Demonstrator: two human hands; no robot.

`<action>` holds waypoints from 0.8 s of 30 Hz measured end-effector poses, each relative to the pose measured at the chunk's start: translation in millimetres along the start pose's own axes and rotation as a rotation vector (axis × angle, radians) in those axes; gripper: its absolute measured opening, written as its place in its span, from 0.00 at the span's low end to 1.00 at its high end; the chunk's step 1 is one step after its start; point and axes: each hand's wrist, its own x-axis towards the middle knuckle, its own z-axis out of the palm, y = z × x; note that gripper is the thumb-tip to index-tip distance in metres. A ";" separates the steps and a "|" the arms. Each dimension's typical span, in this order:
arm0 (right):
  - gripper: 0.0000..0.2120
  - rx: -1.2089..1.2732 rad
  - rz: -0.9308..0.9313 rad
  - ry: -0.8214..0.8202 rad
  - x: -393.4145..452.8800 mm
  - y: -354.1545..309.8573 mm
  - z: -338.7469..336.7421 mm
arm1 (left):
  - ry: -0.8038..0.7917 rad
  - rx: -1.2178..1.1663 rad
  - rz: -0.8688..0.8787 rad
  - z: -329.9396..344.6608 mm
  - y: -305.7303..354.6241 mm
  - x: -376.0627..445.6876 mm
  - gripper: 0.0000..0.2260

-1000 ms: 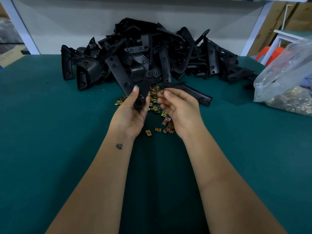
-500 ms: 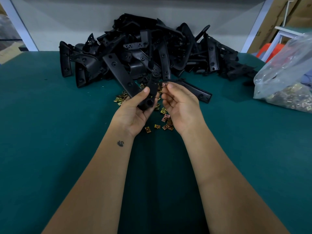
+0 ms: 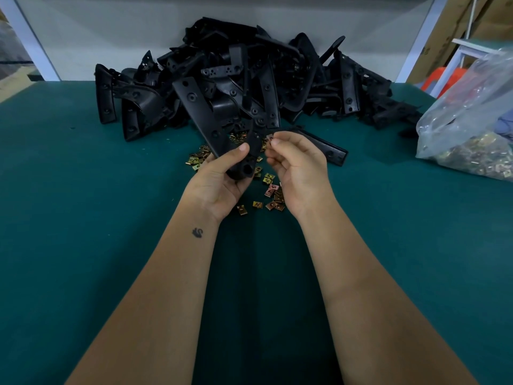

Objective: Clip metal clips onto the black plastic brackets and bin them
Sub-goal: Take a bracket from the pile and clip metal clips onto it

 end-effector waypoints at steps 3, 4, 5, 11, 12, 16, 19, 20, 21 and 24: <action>0.09 -0.007 0.011 -0.005 -0.4 -0.4 0.4 | 0.000 0.002 -0.001 -0.3 0.1 0.7 0.24; 0.09 -0.005 0.017 -0.008 -0.5 -0.4 0.4 | -0.005 0.004 -0.002 -0.6 0.1 0.8 0.24; 0.09 0.001 0.022 -0.013 -0.5 -0.7 0.2 | -0.010 0.005 -0.003 -0.8 0.2 1.0 0.24; 0.09 0.026 0.053 -0.032 0.4 0.4 -1.1 | -0.037 0.012 -0.010 -3.9 -0.8 2.9 0.20; 0.09 0.028 0.057 -0.035 0.5 0.9 -1.2 | -0.042 0.015 -0.012 -4.1 -0.6 2.9 0.19; 0.08 0.071 0.070 -0.026 1.9 1.5 -1.5 | -0.055 0.049 -0.013 -2.0 0.5 1.2 0.24; 0.08 0.101 0.083 -0.023 2.6 1.5 -2.5 | -0.069 0.111 -0.006 1.5 -0.1 -0.6 0.27; 0.08 0.106 0.091 -0.024 2.5 1.6 -2.7 | -0.073 0.132 -0.005 2.5 -0.9 -1.0 0.29; 0.07 0.111 0.099 -0.025 2.3 1.8 -2.7 | -0.075 0.150 -0.006 3.2 -1.6 -1.3 0.30; 0.06 0.123 0.115 -0.034 1.2 2.5 -1.3 | -0.075 0.182 -0.007 3.8 -2.6 -1.7 0.30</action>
